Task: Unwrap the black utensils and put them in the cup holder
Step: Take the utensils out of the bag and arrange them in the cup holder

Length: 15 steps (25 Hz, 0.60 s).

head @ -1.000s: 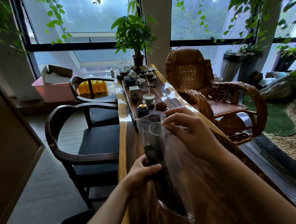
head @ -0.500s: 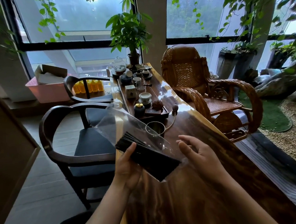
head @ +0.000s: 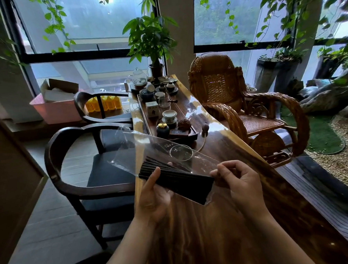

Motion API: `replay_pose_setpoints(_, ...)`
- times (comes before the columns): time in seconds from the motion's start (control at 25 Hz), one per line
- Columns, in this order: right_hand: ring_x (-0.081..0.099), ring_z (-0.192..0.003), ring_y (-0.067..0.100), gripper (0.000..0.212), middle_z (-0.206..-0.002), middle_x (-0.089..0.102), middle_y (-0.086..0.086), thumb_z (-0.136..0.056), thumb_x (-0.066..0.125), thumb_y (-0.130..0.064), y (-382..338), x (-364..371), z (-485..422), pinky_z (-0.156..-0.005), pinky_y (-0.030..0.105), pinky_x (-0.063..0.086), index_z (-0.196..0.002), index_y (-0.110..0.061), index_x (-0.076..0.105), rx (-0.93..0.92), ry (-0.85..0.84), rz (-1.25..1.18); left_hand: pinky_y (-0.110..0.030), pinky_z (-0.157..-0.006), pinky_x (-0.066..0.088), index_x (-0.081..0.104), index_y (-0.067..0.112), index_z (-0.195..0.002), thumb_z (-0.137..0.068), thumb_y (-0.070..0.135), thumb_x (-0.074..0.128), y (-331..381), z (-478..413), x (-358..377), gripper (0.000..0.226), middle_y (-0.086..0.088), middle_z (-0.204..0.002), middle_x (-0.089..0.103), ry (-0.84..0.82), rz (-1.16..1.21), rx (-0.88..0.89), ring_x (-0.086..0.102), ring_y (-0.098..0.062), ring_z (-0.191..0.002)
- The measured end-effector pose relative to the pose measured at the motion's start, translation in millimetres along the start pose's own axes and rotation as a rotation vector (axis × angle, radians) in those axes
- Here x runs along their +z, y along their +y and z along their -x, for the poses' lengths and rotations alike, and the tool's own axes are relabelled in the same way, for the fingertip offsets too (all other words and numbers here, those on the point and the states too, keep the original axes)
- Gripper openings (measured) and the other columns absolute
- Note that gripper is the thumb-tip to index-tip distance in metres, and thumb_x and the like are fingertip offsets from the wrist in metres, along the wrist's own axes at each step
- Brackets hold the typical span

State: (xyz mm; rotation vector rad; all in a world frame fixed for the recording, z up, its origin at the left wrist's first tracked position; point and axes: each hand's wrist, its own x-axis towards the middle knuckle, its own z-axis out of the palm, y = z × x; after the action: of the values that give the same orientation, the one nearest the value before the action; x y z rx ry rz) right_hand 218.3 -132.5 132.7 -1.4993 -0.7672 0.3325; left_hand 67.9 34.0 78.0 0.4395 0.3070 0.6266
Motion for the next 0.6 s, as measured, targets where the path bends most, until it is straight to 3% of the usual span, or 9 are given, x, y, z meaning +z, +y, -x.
replay_pose_setpoints(0.08, 0.076, -0.083, 0.015, 0.005, -0.086, 0.079, 0.004, -0.093, 0.066, -0.013, -1, -2, -4, -0.074, 0.028, 0.063, -0.094, -0.016, 0.071, 0.026, 0.033, -0.044, -0.056, -0.12, 0.028, 0.041, 0.012, -0.15, -0.067, 0.023, 0.088, -7, -4, 5, 0.096, -0.019, -0.141, 0.057, -0.034, 0.061, 0.007, 0.044, -0.036, -0.142)
replay_pose_setpoints(0.16, 0.076, -0.086, 0.018, 0.005, -0.089, 0.079, 0.004, -0.091, 0.069, -0.017, 0, -5, -5, -0.074, 0.032, 0.064, -0.096, -0.017, 0.071, 0.031, 0.04, -0.092, -0.056, -0.118, 0.031, 0.053, 0.009, -0.137, -0.07, 0.024, 0.086, -14, -8, 11, 0.076, -0.017, -0.127, 0.063, -0.059, 0.101, -0.013, 0.048, -0.034, -0.136)
replay_pose_setpoints(0.32, 0.074, -0.093, 0.017, 0.016, -0.097, 0.077, 0.002, -0.084, 0.076, -0.025, 9, -14, -4, -0.077, 0.036, 0.063, -0.099, -0.022, 0.074, 0.034, -0.039, -0.048, -0.053, -0.102, 0.051, 0.068, 0.02, -0.107, -0.078, 0.02, 0.075, -25, -17, 24, 0.03, -0.007, -0.103, 0.069, -0.039, 0.152, 0.071, 0.068, -0.027, -0.106)
replay_pose_setpoints(0.4, 0.073, -0.088, 0.014, 0.008, -0.093, 0.076, 0.0, -0.085, 0.076, -0.016, 14, -18, -3, -0.075, 0.036, 0.064, -0.091, -0.022, 0.076, -0.005, -0.033, 0.021, -0.053, -0.105, 0.049, 0.071, 0.018, -0.103, -0.075, 0.019, 0.078, -31, -21, 27, 0.028, -0.007, -0.1, 0.07, -0.042, 0.156, 0.069, 0.071, -0.027, -0.101)
replay_pose_setpoints(0.48, 0.072, -0.084, 0.014, 0.014, -0.087, 0.076, -0.003, -0.084, 0.076, -0.01, 16, -22, -7, -0.074, 0.032, 0.063, -0.083, -0.024, 0.075, -0.009, 0.036, 0.022, -0.055, -0.111, 0.041, 0.071, 0.017, -0.104, -0.067, 0.018, 0.086, -36, -27, 27, 0.04, -0.009, -0.105, 0.071, -0.056, 0.156, 0.045, 0.07, -0.029, -0.105)
replay_pose_setpoints(0.6, 0.071, -0.084, 0.016, 0.012, -0.087, 0.074, -0.001, -0.084, 0.076, -0.013, 19, -24, -16, -0.072, 0.033, 0.063, -0.083, -0.023, 0.072, 0.024, 0.08, 0.015, -0.056, -0.119, 0.029, 0.065, 0.018, -0.113, -0.066, 0.016, 0.088, -43, -39, 27, 0.052, -0.011, -0.112, 0.067, -0.093, 0.182, -0.017, 0.062, -0.03, -0.114)
